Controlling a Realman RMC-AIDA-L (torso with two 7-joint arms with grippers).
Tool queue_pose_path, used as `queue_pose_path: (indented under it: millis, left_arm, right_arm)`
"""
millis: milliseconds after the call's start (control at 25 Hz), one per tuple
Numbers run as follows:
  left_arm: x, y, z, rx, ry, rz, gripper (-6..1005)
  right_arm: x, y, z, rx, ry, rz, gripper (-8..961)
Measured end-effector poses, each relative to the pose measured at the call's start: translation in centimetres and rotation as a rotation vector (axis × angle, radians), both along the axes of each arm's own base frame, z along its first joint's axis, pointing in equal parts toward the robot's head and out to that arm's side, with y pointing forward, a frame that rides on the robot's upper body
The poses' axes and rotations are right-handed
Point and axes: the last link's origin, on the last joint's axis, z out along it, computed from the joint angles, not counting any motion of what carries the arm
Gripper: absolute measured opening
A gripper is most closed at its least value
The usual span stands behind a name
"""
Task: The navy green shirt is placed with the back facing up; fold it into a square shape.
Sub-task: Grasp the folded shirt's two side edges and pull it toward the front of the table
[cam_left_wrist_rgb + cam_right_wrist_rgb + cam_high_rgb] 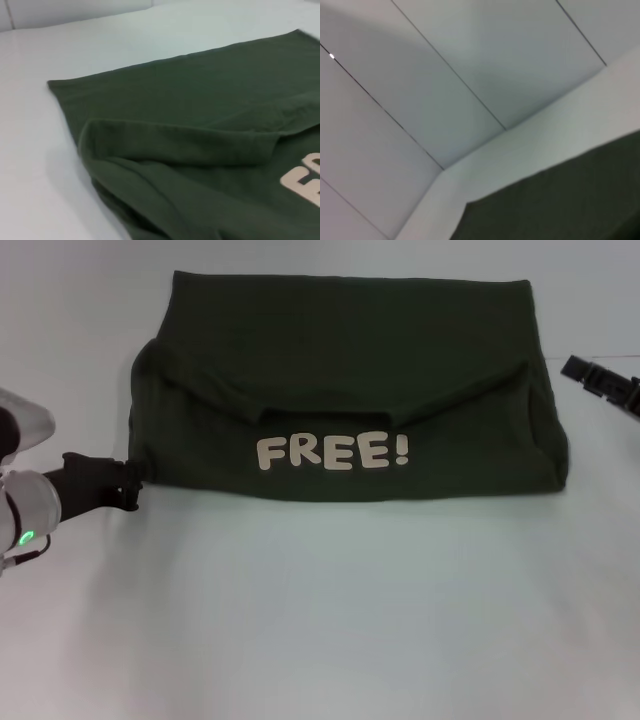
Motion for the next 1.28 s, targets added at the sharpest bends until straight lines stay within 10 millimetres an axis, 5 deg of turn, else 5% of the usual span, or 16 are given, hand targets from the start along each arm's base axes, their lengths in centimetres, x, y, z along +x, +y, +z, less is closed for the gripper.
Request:
queue_pose_path:
  millis: [800,1280]
  left_arm:
    - [0.4,-1.9,0.3,-0.090,-0.074,-0.051,-2]
    - [0.2,-2.1,0.2,-0.099,-0.070,-0.048,-2]
  right_arm:
    - [3.2,-1.3,2.0,-0.302,-0.068,-0.254,711]
    - [1.7,0.7,2.3,-0.302,-0.122,-0.239,710]
